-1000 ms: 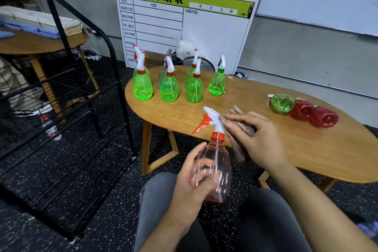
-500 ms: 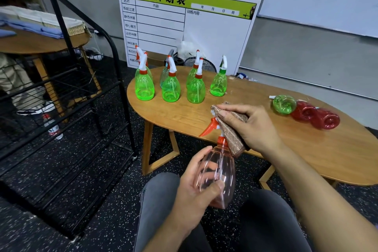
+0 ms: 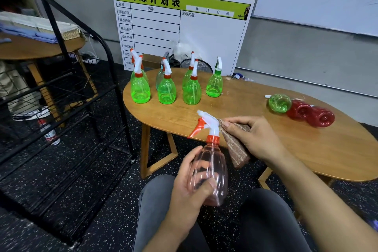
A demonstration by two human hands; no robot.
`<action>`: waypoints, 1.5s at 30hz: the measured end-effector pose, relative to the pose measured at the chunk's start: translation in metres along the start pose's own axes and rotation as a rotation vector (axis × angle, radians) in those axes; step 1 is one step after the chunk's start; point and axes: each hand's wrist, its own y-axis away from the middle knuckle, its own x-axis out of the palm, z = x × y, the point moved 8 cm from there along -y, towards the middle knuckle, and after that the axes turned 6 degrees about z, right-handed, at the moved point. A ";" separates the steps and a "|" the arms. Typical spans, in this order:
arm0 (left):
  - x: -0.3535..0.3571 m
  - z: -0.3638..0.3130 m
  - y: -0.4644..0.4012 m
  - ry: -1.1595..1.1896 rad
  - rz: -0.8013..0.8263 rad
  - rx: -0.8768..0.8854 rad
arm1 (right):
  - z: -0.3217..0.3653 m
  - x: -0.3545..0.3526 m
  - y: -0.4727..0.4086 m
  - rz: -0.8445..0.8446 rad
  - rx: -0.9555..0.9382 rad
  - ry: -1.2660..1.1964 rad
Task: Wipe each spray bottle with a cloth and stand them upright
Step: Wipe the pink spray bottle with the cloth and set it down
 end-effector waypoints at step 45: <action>-0.015 -0.003 -0.007 0.023 -0.128 -0.003 | -0.022 0.053 0.067 -0.455 -0.042 -0.568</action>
